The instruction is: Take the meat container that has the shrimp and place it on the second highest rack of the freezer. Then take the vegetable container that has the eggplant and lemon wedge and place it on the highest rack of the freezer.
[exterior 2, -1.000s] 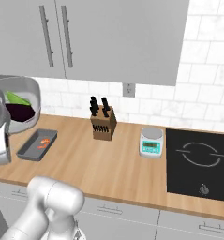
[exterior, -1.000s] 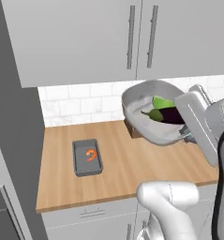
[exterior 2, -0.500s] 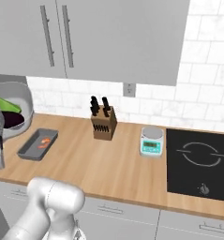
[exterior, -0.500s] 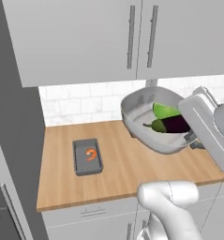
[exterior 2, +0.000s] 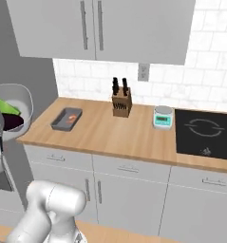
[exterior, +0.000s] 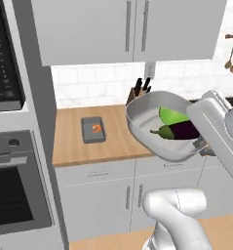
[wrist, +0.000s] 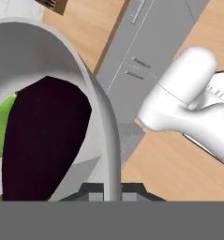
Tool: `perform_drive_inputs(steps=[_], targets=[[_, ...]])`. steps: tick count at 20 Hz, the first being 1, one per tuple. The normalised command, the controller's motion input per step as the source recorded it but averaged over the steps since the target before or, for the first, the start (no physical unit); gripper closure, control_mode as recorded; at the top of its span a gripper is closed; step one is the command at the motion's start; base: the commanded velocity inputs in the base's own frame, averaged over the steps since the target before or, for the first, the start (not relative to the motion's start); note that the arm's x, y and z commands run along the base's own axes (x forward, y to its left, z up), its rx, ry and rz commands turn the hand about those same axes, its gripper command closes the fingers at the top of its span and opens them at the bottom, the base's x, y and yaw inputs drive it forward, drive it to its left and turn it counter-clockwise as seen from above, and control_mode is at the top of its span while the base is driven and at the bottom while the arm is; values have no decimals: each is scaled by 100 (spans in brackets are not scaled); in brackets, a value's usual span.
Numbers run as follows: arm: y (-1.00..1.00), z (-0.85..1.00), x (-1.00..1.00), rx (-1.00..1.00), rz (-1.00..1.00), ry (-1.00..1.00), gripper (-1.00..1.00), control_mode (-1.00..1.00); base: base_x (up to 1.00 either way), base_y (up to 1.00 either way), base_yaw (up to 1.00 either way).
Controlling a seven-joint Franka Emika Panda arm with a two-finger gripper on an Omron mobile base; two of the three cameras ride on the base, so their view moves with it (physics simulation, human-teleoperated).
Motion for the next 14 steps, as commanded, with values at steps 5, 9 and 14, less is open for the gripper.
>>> perform_drive_inputs(steps=[5, 9, 14], targets=[[0, 0, 0, 0, 0, 0, 100, 100, -48, 79, 0], [0, 0, 0, 0, 0, 0, 100, 100, -9, 100, -2], [0, 0, 0, 0, 0, 0, 100, 100, 0, 100, -2]])
